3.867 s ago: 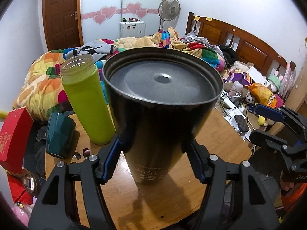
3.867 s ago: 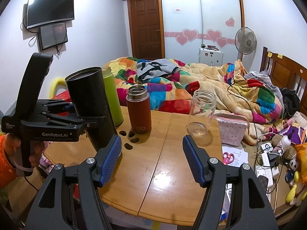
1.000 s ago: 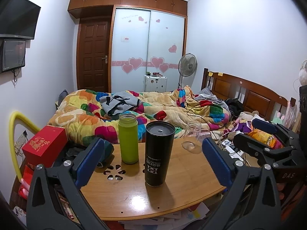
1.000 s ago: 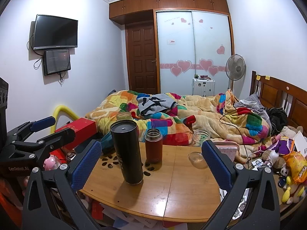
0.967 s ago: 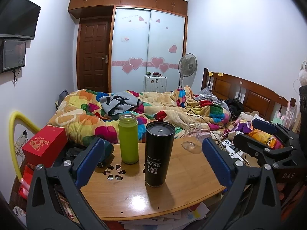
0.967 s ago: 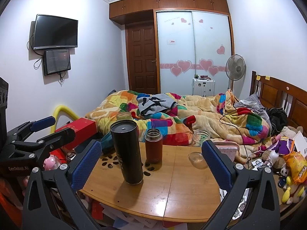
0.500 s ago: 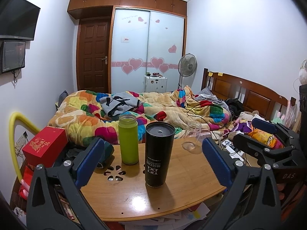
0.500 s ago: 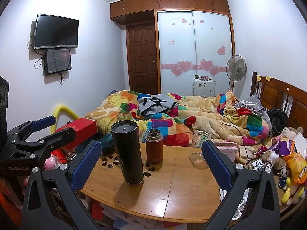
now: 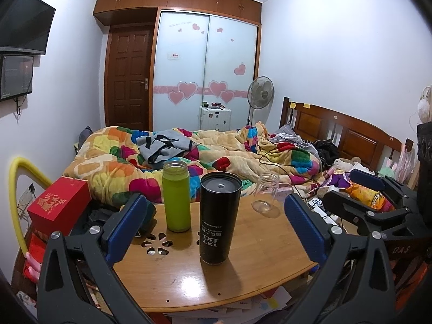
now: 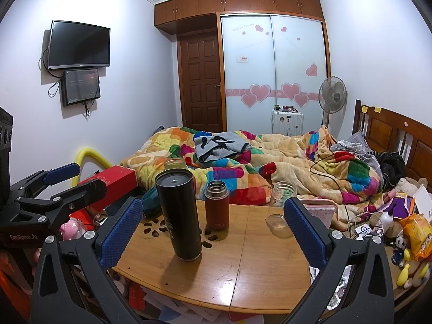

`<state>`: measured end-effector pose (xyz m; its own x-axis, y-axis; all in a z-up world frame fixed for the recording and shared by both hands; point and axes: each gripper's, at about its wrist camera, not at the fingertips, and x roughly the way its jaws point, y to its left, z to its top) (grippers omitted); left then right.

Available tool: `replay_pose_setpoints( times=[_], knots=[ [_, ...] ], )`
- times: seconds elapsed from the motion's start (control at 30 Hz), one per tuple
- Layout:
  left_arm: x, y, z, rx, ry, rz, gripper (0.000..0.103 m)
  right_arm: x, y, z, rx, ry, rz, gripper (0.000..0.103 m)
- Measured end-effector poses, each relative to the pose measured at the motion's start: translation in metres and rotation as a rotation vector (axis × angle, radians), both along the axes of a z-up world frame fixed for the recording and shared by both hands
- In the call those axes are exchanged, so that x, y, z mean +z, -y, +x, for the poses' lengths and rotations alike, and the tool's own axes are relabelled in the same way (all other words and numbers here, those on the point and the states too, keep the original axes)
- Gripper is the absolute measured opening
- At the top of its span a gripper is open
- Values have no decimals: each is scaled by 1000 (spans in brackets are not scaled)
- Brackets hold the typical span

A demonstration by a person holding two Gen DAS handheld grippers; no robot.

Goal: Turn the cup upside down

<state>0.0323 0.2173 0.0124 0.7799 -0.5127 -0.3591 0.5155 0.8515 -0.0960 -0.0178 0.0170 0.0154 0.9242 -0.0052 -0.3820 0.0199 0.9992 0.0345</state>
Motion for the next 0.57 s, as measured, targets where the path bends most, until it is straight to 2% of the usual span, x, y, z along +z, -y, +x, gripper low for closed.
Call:
replay_pose_setpoints(
  times=[0.37, 0.57],
  knots=[
    [-4, 4, -3, -12, 13, 18, 103, 0, 0, 6, 6, -8, 5, 103],
    [-8, 2, -1, -38, -14, 4, 103, -4, 3, 4, 5, -12, 8, 103]
  ],
)
